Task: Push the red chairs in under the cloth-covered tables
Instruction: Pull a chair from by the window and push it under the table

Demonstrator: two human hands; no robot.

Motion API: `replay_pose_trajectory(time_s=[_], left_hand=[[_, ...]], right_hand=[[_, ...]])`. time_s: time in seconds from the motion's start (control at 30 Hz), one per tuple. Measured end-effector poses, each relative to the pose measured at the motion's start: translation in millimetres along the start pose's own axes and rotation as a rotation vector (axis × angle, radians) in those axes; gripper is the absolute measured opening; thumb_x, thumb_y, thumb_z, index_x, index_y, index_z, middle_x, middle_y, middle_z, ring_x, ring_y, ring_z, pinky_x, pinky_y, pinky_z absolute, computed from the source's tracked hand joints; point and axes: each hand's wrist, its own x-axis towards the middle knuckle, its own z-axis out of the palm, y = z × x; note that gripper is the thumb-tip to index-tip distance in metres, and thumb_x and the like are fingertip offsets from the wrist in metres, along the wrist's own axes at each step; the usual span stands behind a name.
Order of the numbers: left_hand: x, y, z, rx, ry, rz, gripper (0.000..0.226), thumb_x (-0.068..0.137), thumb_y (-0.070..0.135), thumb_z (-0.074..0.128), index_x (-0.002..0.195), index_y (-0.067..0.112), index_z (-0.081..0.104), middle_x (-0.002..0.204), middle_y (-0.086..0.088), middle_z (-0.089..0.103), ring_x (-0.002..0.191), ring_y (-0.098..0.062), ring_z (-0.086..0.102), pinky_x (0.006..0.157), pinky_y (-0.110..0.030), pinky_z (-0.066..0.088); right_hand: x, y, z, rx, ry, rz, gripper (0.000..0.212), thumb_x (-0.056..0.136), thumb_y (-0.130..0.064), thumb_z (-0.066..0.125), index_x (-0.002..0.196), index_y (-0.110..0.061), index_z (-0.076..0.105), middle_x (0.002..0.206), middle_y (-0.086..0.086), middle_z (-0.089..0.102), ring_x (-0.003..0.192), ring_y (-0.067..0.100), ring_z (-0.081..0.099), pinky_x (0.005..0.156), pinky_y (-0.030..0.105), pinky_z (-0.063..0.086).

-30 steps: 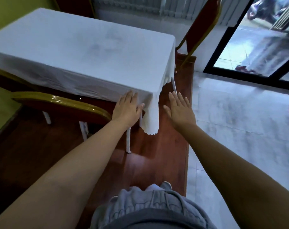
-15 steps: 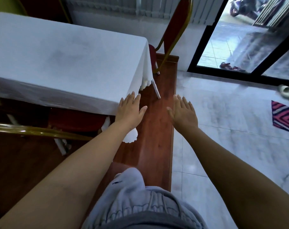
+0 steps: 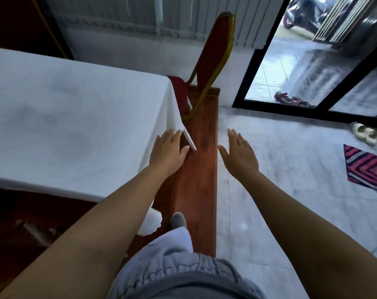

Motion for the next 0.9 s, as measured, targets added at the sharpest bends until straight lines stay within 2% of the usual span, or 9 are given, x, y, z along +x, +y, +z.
replay_pose_trajectory(time_s=[0.2, 0.47, 0.9], left_hand=[[115.3, 1.6, -16.0, -0.029, -0.033, 0.005, 0.062, 0.101, 0.047, 0.032, 0.154, 0.019, 0.016, 0.162, -0.007, 0.015, 0.149, -0.026, 0.013, 0.121, -0.043, 0.010], [218.5, 5.8, -20.4, -0.038, -0.063, 0.010, 0.063, 0.102, 0.047, 0.032, 0.154, 0.018, 0.013, 0.163, -0.006, 0.010, 0.150, -0.025, 0.009, 0.121, -0.042, 0.010], [388.0, 54.6, -11.5, -0.074, -0.032, -0.024, 0.066, 0.101, 0.044, 0.037, 0.154, 0.014, 0.011, 0.161, -0.012, 0.014, 0.148, -0.027, 0.014, 0.120, -0.043, 0.012]], right_hand=[[112.2, 0.6, -14.0, -0.012, 0.041, 0.032, 0.061, 0.102, -0.046, 0.033, 0.154, -0.019, 0.016, 0.161, 0.003, 0.019, 0.149, 0.023, 0.014, 0.120, 0.039, 0.017], [212.5, 7.5, -8.6, -0.002, 0.058, 0.057, 0.060, 0.102, -0.048, 0.033, 0.153, -0.021, 0.019, 0.161, 0.001, 0.020, 0.149, 0.023, 0.017, 0.119, 0.040, 0.020], [411.3, 54.5, -44.2, 0.027, 0.059, -0.041, 0.060, 0.102, -0.045, 0.034, 0.154, -0.019, 0.017, 0.162, 0.002, 0.016, 0.150, 0.022, 0.011, 0.121, 0.041, 0.014]])
